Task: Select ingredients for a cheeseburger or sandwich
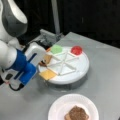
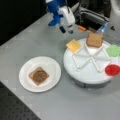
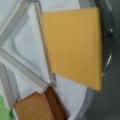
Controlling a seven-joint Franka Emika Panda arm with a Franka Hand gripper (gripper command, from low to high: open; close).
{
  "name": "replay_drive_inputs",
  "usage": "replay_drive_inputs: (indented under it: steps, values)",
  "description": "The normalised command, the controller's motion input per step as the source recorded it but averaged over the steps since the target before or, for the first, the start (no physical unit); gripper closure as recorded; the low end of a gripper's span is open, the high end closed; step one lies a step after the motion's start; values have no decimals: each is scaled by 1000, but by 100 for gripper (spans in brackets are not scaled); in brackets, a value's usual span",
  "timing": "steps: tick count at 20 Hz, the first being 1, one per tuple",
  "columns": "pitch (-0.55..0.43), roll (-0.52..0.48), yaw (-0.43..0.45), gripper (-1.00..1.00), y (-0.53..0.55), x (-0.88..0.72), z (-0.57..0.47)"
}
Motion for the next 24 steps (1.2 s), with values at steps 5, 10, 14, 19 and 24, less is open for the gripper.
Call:
replay_drive_inputs:
  steps: [5,10,14,19,24]
  values:
    - [-212,479,54,-100,-82,-26,-191]
    - [-204,456,110,-100,-145,62,-194]
    - [-219,438,208,-100,-233,120,-201]
    - [-148,473,220,-100,-313,168,-130]
    - [-94,433,173,-100,-321,233,-101]
